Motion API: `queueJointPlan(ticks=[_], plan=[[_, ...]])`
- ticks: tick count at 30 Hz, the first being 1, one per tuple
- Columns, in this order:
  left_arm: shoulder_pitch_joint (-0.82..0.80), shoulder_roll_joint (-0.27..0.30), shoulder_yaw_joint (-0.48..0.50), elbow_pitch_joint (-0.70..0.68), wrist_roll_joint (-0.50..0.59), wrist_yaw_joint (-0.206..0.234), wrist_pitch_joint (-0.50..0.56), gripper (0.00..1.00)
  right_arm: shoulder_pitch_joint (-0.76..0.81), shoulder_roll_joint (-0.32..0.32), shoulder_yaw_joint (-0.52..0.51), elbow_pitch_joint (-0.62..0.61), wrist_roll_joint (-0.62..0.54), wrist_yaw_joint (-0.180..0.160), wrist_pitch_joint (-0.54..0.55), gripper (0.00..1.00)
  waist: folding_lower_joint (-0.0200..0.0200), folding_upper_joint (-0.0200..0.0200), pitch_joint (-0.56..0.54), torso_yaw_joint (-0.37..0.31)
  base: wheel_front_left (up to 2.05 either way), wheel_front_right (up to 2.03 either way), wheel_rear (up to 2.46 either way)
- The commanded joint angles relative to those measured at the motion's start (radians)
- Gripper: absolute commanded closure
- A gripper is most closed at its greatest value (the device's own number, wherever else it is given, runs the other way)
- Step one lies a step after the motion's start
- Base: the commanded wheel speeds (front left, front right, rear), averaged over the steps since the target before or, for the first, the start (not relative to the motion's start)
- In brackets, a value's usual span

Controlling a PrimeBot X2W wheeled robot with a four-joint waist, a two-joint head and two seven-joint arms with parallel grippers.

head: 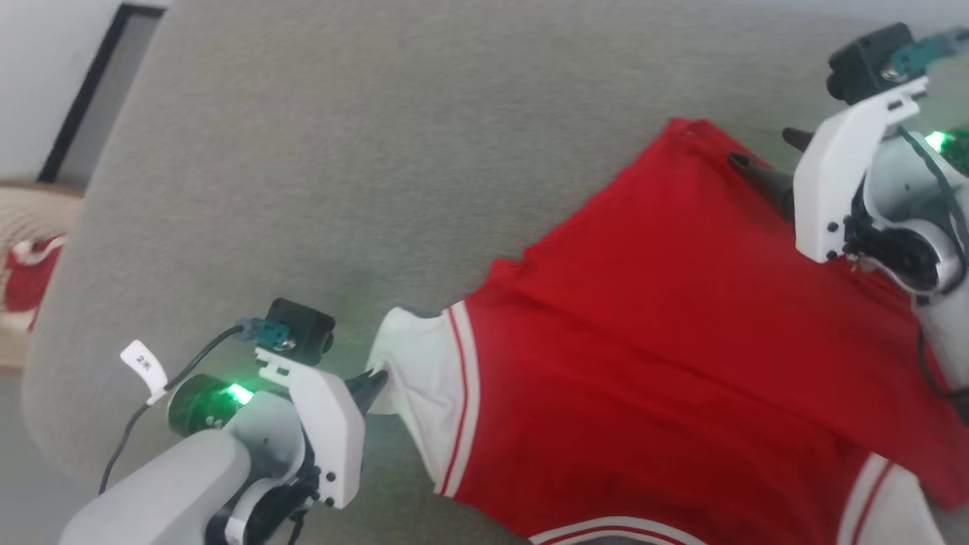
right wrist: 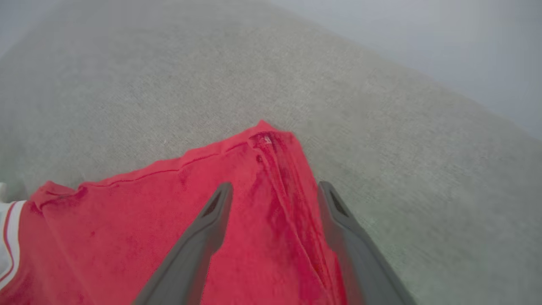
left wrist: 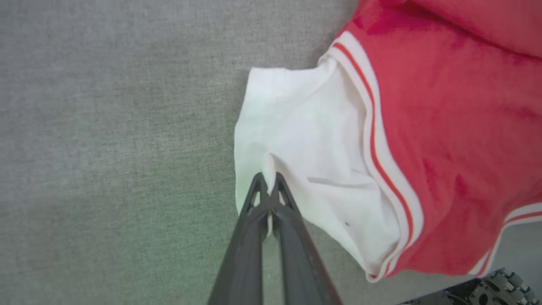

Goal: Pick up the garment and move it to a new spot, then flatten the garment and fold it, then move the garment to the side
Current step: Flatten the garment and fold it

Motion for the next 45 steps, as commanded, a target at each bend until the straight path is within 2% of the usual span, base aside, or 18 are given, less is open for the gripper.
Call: queueJointPlan(ticks=[1,8,14,15,16,18,25,29,35,36,38,45], plan=[[-0.013,-0.008,-0.003,0.006,0.003,-0.006,-0.005,1.0,-0.019,-0.005,0.01,0.019,0.004,0.0,0.003,0.0,0.0,0.0,0.025,0.037,0.0,0.0,0.0],[-0.045,-0.065,-0.02,0.062,0.009,-0.043,-0.019,1.0,-0.156,-0.034,0.178,0.246,0.014,0.0,0.074,0.0,0.0,0.0,0.059,0.1,0.0,0.0,0.0],[-0.063,-0.094,-0.026,0.111,0.008,-0.07,-0.031,1.0,-0.178,-0.022,0.306,0.426,0.051,0.0,0.178,0.0,0.0,0.0,0.072,0.117,0.0,0.0,0.0],[-0.064,-0.097,-0.026,0.119,0.008,-0.072,-0.032,1.0,-0.174,-0.019,0.333,0.443,0.064,0.0,0.209,0.54,0.0,0.0,0.071,0.118,0.0,0.0,0.0],[-0.066,-0.1,-0.026,0.128,0.006,-0.077,-0.032,1.0,-0.173,-0.019,0.36,0.446,0.078,0.001,0.229,1.0,0.0,0.0,0.07,0.117,0.0,0.0,0.0],[-0.073,-0.103,-0.023,0.142,0.004,-0.081,-0.033,1.0,-0.191,-0.032,0.39,0.443,0.101,0.001,0.238,1.0,0.0,0.0,0.068,0.113,0.0,0.0,0.0],[-0.102,-0.072,0.009,0.164,-0.023,-0.083,-0.015,1.0,-0.295,-0.05,0.407,0.438,0.148,-0.001,0.152,1.0,0.0,0.0,0.036,0.058,0.0,0.0,0.0],[-0.143,-0.017,0.039,0.156,-0.019,-0.074,0.015,1.0,-0.338,-0.045,0.41,0.399,0.183,0.0,0.089,1.0,0.0,0.0,0.002,0.006,0.0,0.0,0.0],[-0.244,0.084,0.092,0.122,-0.017,-0.053,0.09,1.0,-0.355,-0.08,0.414,0.348,0.222,0.0,0.02,1.0,0.0,0.0,-0.066,-0.076,0.0,0.0,0.0],[-0.244,0.084,0.092,0.122,-0.017,-0.053,0.09,1.0,-0.355,-0.08,0.414,0.348,0.222,0.0,0.02,1.0,0.0,0.0,-0.066,-0.076,0.0,0.0,0.0],[-0.3,0.132,0.117,0.122,-0.013,-0.047,0.134,1.0,-0.358,-0.095,0.416,0.32,0.236,0.0,-0.011,1.0,0.0,0.0,-0.105,-0.116,0.0,0.0,0.0],[-0.429,0.185,0.144,0.142,0.007,-0.065,0.212,1.0,-0.361,-0.124,0.398,0.273,0.248,0.0,-0.051,1.0,0.0,0.0,-0.174,-0.182,0.0,0.0,0.0]])
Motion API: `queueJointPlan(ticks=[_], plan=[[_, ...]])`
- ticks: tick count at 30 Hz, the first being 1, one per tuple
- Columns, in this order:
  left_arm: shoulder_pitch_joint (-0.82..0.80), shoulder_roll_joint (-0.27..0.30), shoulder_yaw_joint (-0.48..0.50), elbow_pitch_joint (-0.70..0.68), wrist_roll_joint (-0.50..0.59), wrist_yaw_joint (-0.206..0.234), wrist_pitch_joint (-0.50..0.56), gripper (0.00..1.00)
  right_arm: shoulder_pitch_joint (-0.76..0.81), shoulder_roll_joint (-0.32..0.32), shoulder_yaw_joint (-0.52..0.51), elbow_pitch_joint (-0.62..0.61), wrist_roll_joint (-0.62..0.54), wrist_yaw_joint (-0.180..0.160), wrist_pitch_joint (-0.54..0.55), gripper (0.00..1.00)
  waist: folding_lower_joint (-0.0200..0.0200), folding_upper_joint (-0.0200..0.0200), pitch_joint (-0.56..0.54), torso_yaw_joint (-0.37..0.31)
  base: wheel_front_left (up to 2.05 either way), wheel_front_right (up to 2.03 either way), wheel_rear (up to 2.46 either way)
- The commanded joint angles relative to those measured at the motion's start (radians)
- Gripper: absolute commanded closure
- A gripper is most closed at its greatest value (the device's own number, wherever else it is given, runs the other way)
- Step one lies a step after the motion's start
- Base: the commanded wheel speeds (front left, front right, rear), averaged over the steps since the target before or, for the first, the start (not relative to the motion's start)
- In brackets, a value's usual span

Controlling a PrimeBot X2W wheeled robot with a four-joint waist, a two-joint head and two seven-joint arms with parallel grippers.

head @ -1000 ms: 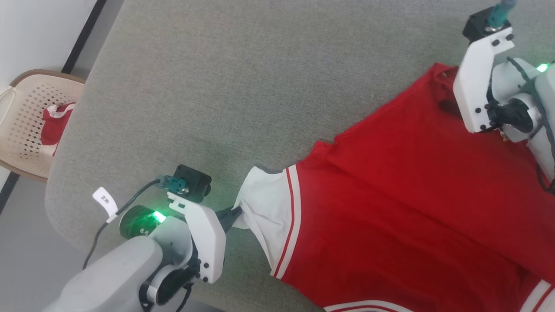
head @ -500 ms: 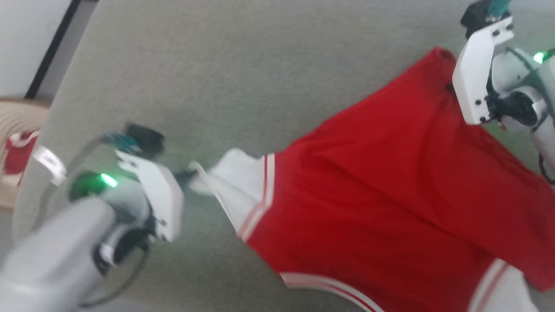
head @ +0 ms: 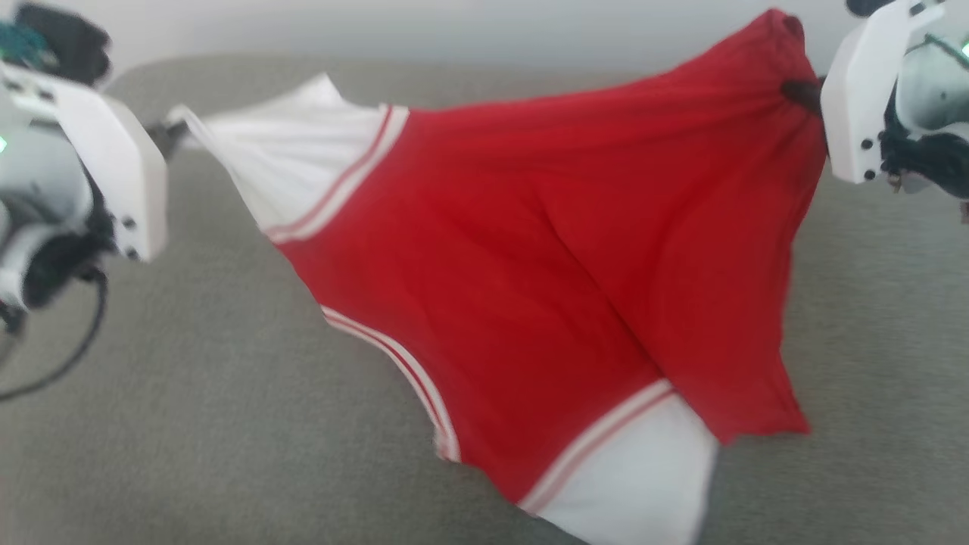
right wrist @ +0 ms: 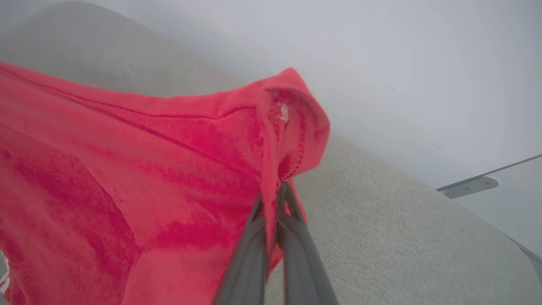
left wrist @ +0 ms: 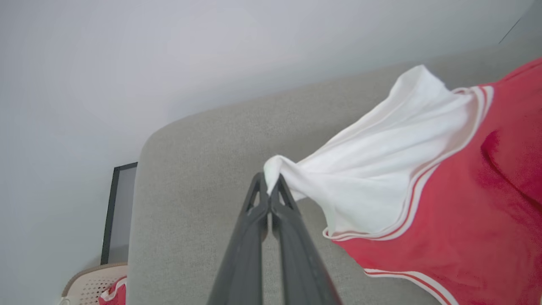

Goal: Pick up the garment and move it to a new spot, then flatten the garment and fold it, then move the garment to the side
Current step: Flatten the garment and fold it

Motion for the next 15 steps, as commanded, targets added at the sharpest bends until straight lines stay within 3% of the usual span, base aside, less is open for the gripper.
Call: queueJointPlan(ticks=[1,15], plan=[[-0.03,0.01,0.008,0.009,0.006,-0.005,0.016,1.0,-0.009,-0.009,-0.011,-0.01,0.005,0.0,-0.013,1.0,0.0,0.0,-0.05,-0.047,0.0,0.0,0.0],[-0.281,-0.014,-0.004,0.141,0.072,-0.086,0.119,1.0,-0.002,-0.046,-0.09,-0.129,-0.028,0.0,-0.012,1.0,0.0,0.0,-0.149,-0.131,0.0,0.0,0.0]])
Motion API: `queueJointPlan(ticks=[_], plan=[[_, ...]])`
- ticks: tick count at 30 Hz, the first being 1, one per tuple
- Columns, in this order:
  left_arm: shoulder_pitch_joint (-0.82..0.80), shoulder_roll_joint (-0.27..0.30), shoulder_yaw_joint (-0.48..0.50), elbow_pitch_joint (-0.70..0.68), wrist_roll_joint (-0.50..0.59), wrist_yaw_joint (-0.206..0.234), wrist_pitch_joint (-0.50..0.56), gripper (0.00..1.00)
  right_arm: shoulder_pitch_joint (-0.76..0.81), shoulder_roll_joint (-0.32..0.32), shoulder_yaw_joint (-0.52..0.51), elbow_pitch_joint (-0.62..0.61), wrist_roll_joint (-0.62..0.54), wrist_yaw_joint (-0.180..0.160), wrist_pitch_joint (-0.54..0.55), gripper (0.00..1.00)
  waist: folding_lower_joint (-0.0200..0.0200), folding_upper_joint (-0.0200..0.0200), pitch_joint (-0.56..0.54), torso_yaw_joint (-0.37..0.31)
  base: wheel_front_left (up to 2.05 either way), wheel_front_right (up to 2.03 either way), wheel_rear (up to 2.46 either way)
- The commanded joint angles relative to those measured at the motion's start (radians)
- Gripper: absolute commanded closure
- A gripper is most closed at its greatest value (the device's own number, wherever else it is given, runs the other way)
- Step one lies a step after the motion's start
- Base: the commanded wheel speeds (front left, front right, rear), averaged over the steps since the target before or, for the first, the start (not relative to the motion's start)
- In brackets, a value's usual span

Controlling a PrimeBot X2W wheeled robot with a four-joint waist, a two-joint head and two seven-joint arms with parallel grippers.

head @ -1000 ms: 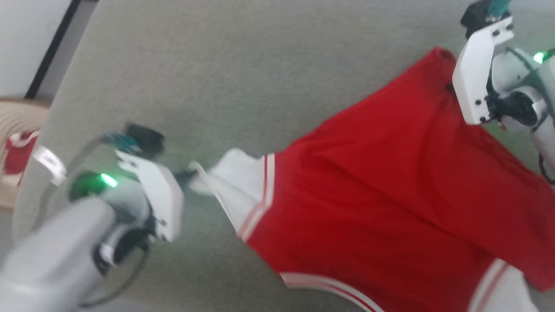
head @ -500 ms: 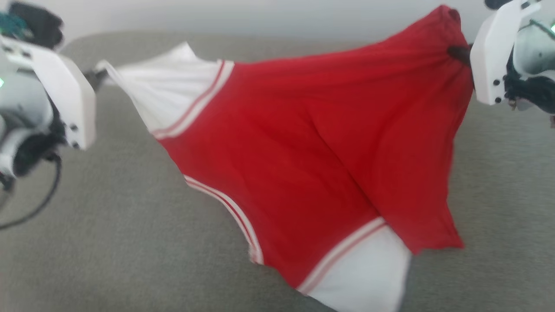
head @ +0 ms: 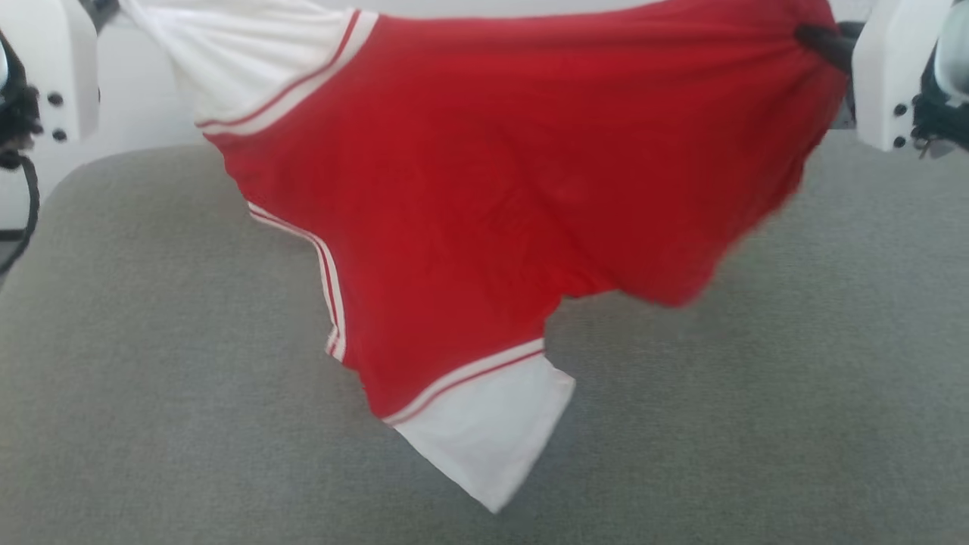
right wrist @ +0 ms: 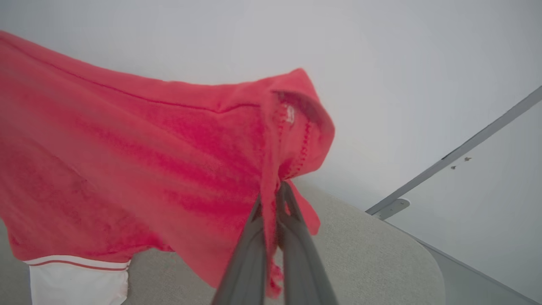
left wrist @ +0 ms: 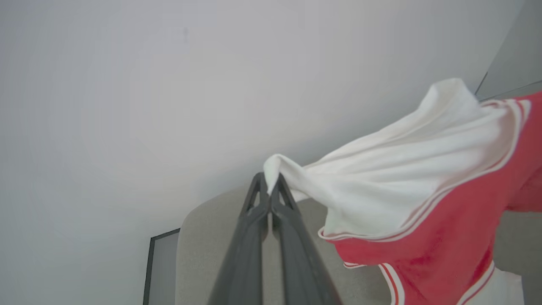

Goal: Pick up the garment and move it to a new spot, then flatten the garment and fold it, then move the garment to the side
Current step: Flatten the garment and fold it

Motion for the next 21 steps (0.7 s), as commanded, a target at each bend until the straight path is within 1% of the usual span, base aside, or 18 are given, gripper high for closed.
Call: queueJointPlan(ticks=[1,4,7,9,13,17,19,21], plan=[[-0.027,-0.002,0.001,0.022,0.012,-0.007,-0.004,1.0,0.0,-0.009,-0.008,-0.002,-0.02,-0.001,-0.006,1.0,0.0,0.0,0.0,-0.009,0.0,0.0,0.0],[-0.078,-0.026,-0.004,0.068,0.048,-0.026,-0.032,1.0,-0.017,0.004,-0.033,0.0,-0.047,-0.001,-0.03,1.0,0.0,0.0,0.022,-0.018,0.0,0.0,0.0],[-0.14,-0.062,-0.006,0.128,0.083,-0.045,-0.08,1.0,-0.04,0.022,-0.061,0.027,-0.091,-0.001,-0.091,1.0,0.0,0.0,0.062,-0.023,0.0,0.0,0.0],[-0.191,-0.088,-0.006,0.171,0.118,-0.055,-0.125,1.0,-0.068,0.037,-0.092,0.067,-0.133,-0.001,-0.146,1.0,0.0,0.0,0.097,-0.024,0.0,0.0,0.0],[-0.292,-0.151,0.001,0.281,0.162,-0.071,-0.22,1.0,-0.138,0.097,-0.136,0.17,-0.211,-0.001,-0.245,1.0,0.0,0.0,0.177,-0.025,0.0,0.0,0.0],[-0.407,-0.214,0.004,0.378,0.225,-0.074,-0.352,1.0,-0.225,0.148,-0.158,0.268,-0.306,-0.001,-0.348,1.0,0.0,0.0,0.257,-0.022,0.0,0.0,0.0],[-0.464,-0.241,0.002,0.431,0.258,-0.068,-0.425,1.0,-0.276,0.175,-0.169,0.318,-0.354,-0.001,-0.407,1.0,0.0,0.0,0.295,-0.021,0.0,0.0,0.0],[-0.517,-0.259,0.001,0.477,0.296,-0.062,-0.51,1.0,-0.327,0.193,-0.196,0.37,-0.411,-0.001,-0.49,1.0,0.0,0.0,0.326,-0.018,0.0,0.0,0.0]])
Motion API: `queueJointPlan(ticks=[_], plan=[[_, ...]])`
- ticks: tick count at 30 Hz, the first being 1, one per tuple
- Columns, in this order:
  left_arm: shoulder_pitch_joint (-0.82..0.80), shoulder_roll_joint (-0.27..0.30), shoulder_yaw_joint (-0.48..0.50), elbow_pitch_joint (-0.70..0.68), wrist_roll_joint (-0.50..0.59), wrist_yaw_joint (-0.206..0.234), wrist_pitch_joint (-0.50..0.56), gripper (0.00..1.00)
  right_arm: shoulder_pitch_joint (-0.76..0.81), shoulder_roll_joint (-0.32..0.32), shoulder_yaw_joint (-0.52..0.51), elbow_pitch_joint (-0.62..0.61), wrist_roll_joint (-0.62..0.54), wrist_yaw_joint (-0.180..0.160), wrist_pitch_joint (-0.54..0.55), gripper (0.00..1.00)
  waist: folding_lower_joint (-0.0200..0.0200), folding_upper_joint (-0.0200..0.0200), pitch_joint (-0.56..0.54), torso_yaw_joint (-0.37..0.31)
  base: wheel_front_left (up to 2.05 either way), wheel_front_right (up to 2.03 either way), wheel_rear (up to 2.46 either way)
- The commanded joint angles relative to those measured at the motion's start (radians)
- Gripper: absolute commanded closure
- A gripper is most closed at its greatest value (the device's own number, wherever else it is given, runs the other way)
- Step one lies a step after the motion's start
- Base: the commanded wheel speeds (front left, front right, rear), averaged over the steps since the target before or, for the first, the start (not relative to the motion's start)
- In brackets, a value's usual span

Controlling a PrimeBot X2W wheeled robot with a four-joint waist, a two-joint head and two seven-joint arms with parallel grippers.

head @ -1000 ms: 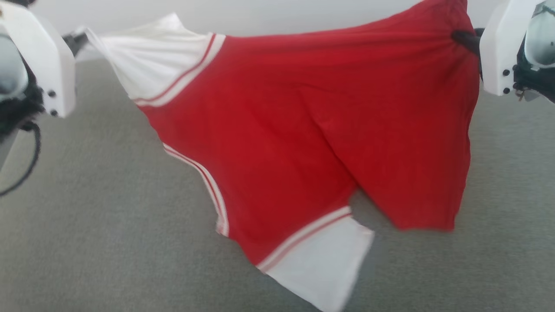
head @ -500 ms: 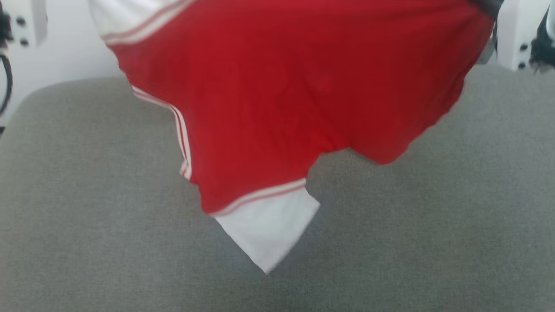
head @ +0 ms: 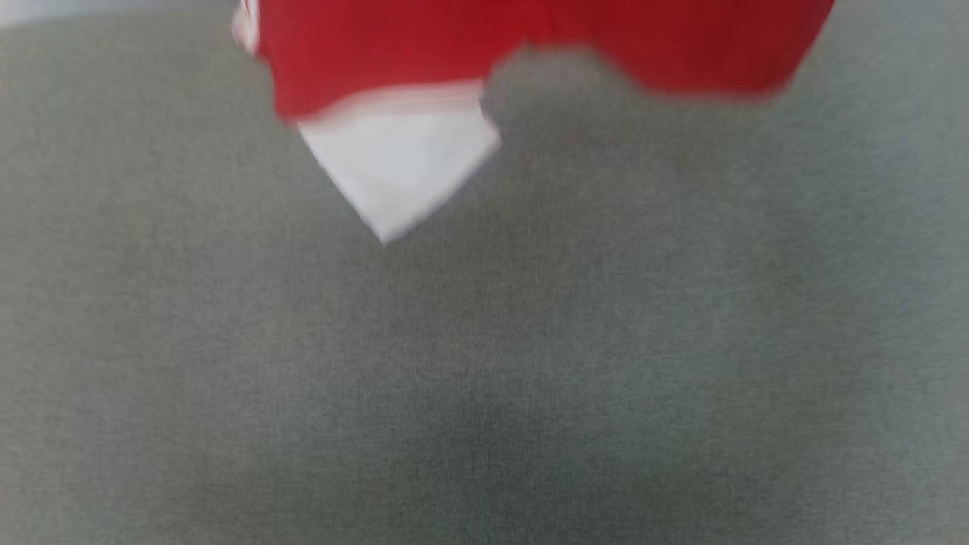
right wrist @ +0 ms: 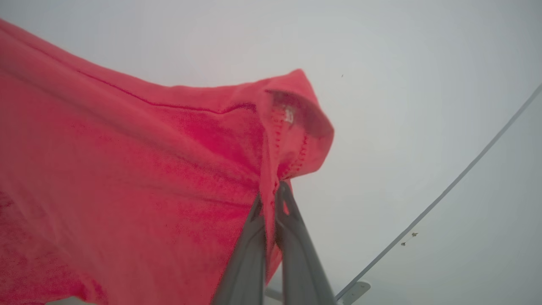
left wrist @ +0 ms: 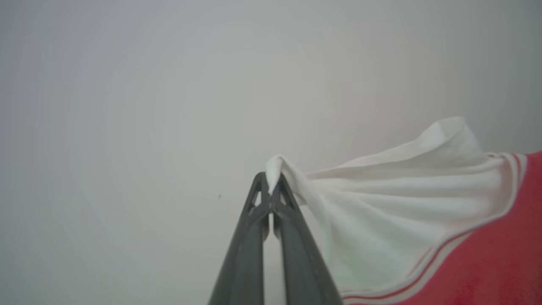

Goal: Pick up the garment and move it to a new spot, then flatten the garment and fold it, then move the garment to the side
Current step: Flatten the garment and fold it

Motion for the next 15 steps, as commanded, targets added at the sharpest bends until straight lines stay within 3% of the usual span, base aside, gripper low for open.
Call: queueJointPlan(ticks=[1,2,9,15], plan=[[-0.043,-0.01,0.008,0.04,0.023,0.013,-0.057,1.0,-0.041,0.013,-0.024,0.043,-0.045,-0.001,-0.059,1.0,0.0,0.0,0.068,0.006,0.0,0.0,0.0],[-0.043,-0.01,0.008,0.04,0.023,0.013,-0.057,1.0,-0.041,0.013,-0.024,0.043,-0.045,-0.001,-0.059,1.0,0.0,0.0,0.068,0.006,0.0,0.0,0.0],[-0.195,-0.069,0.029,0.143,0.095,0.04,-0.371,1.0,-0.153,0.075,-0.118,0.206,-0.247,-0.001,-0.315,1.0,0.0,0.0,0.129,0.031,0.0,0.0,0.0],[-0.124,-0.1,-0.006,0.211,0.091,-0.075,-0.406,1.0,-0.098,0.124,-0.11,0.322,-0.302,-0.001,-0.323,1.0,0.0,0.0,0.112,0.057,0.0,0.0,0.0]])
